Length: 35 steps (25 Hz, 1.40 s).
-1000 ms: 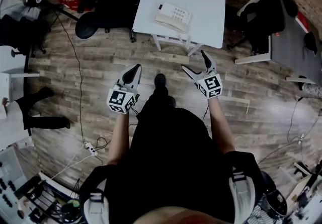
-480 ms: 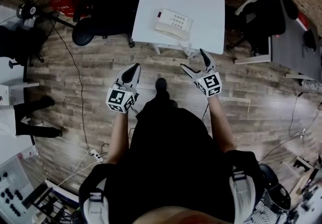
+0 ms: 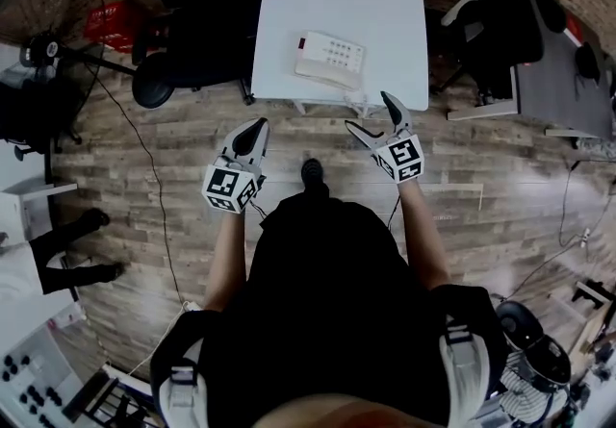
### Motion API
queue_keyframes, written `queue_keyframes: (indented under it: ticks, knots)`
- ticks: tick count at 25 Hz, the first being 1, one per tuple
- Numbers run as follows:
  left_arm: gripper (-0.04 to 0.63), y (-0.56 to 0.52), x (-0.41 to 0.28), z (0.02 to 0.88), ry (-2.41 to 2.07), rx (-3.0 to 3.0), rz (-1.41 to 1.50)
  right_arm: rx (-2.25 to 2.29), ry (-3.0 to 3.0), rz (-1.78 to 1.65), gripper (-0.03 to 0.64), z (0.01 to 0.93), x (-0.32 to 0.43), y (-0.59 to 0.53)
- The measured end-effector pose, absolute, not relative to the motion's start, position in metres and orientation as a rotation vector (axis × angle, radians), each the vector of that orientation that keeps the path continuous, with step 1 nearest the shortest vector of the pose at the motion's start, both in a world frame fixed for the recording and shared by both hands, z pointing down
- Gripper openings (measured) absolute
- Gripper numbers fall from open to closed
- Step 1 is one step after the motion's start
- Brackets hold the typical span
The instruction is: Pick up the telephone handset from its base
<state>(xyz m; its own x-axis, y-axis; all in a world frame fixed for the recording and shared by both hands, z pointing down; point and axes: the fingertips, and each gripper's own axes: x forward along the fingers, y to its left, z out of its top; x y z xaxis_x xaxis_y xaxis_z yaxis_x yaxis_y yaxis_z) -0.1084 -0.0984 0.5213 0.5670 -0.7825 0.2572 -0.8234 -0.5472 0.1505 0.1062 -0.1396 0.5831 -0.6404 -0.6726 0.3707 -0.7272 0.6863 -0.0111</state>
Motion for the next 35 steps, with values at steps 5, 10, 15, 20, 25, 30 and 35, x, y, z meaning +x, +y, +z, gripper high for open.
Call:
queue_keyframes:
  ticks: [5, 10, 15, 20, 25, 30, 35]
  knots:
    - [0.020, -0.119, -0.119, 0.521, -1.310, 2.576, 0.223, 1.115, -2.553, 0.219, 0.463, 0.585, 0.092, -0.152]
    - [0.020, -0.128, -0.124, 0.517, -1.292, 2.599, 0.209, 1.122, -2.548, 0.210, 0.463, 0.582, 0.083, -0.155]
    - [0.020, -0.128, -0.131, 0.519, -1.288, 2.600, 0.209, 1.128, -2.539, 0.213, 0.463, 0.584, 0.080, -0.153]
    - [0.020, -0.126, -0.132, 0.519, -1.310, 2.590, 0.205, 1.106, -2.536, 0.218, 0.463, 0.589, 0.083, -0.153]
    - [0.020, -0.130, -0.133, 0.522, -1.346, 2.558, 0.204, 1.065, -2.538, 0.210, 0.463, 0.594, 0.083, -0.168]
    - [0.020, -0.142, -0.136, 0.522, -1.375, 2.541, 0.205, 1.025, -2.546, 0.197, 0.463, 0.596, 0.078, -0.186]
    - [0.020, -0.157, -0.133, 0.524, -1.401, 2.512, 0.200, 0.960, -2.546, 0.198, 0.463, 0.601, 0.074, -0.201]
